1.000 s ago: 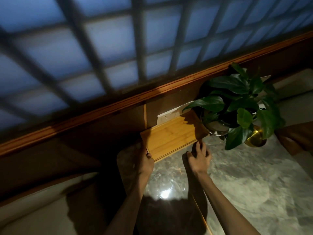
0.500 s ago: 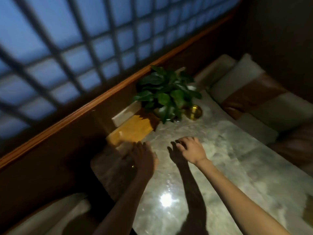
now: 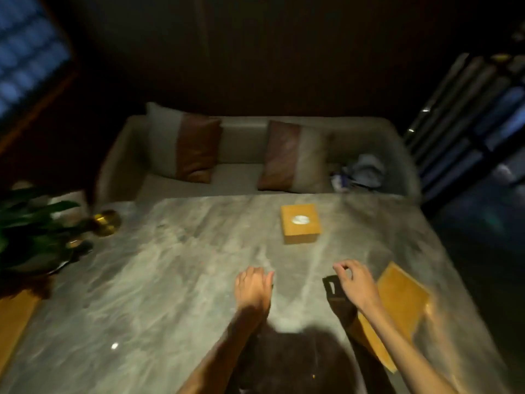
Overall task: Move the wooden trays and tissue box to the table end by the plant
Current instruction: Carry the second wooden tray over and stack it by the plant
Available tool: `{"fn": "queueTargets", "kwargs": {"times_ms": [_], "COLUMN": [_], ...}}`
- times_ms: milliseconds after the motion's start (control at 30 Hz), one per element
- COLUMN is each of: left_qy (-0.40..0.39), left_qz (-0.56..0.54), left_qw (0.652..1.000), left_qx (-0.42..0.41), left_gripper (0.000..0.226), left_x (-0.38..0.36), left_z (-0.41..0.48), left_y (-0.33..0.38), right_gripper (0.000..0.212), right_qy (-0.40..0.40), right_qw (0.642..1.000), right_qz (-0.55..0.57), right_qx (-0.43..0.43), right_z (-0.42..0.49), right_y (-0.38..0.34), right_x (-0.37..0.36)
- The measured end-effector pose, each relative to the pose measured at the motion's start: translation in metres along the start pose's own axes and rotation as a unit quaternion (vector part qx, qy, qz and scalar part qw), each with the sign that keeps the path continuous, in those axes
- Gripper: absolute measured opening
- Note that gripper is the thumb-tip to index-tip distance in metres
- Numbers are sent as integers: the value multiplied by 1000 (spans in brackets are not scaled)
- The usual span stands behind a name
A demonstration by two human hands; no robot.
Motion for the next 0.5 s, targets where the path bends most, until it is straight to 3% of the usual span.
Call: {"fn": "queueTargets", "kwargs": {"times_ms": [167, 333, 500], "left_qy": [-92, -114, -149], "left_qz": [-23, -8, -79], "left_qw": [995, 993, 972], "left_qx": [-21, -32, 161], "left_gripper": [18, 30, 47], "left_x": [-78, -130, -171], "left_z": [-20, -44, -74], "left_y": [122, 192, 200], "right_gripper": [15, 19, 30], "right_qy": [51, -27, -66], "right_qw": [988, 985, 987], "right_qz": [62, 49, 34], "right_qx": [-133, -162, -144], "right_z": [-29, -23, 1], "right_y": [145, 228, 244], "right_x": [77, 118, 129]}}
Point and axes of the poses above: each hand's wrist, its own z-axis towards the middle knuckle, its own x-axis out of the back of the hand, y = z × x, the point moved 4 cm from there along z, towards the middle knuckle, and after that the axes turned 4 degrees about x, right-handed, at the moved point
